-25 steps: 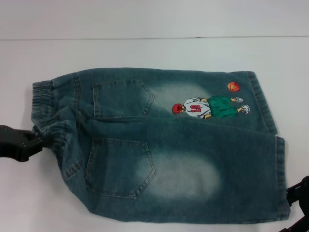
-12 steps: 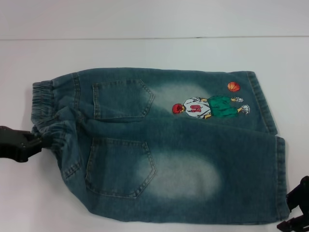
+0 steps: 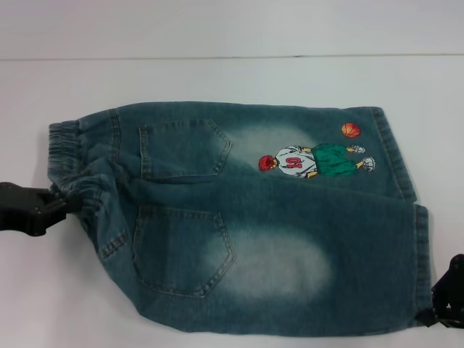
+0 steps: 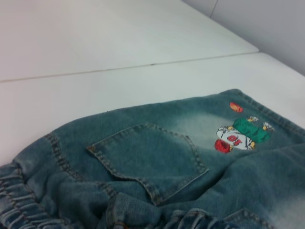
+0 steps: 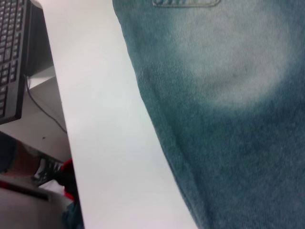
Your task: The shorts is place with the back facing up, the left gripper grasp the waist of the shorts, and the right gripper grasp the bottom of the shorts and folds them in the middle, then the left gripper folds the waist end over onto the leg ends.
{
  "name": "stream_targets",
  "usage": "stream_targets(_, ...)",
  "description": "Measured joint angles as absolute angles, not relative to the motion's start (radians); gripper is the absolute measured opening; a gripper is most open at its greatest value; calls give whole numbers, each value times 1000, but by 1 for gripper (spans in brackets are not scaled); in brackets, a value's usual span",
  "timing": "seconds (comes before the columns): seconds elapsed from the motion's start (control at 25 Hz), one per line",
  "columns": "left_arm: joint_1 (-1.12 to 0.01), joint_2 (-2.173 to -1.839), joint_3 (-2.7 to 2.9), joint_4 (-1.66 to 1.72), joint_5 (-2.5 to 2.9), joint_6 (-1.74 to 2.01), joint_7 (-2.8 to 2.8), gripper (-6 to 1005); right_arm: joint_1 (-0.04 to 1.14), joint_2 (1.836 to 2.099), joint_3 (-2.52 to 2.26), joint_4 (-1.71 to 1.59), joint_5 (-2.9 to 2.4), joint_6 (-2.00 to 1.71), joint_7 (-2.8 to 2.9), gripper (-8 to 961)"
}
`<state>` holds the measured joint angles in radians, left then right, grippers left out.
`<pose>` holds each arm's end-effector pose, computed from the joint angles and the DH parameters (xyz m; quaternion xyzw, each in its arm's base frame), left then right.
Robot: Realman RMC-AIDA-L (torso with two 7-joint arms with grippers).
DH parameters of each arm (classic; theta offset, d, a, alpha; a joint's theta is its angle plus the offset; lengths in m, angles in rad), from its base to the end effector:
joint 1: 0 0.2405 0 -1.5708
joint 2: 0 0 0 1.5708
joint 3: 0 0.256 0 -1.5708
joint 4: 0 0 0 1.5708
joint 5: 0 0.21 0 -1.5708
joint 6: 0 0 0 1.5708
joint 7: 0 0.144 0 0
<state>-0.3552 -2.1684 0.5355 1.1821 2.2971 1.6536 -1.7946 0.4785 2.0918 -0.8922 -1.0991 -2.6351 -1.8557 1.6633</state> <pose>-0.3047 0.2915 0.0640 -0.8941 -0.3709 -0.1256 0.2173 0.2891 0.2816 0.0282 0.9659 -0.2245 0.1266 0.0242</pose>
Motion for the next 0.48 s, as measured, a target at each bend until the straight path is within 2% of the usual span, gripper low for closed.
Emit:
stream_targets(0.2, -349, -2168, 528, 1175, 2279, 1652, -1795, 70, 446, 2085, -866, -1110, -2555, -1865, 1592, 36)
stream_targets(0.48, -335, -2163, 456, 1177, 2247, 1652, -1801, 70, 430, 2073, -687, -1154, -2461, -1908, 1502, 37)
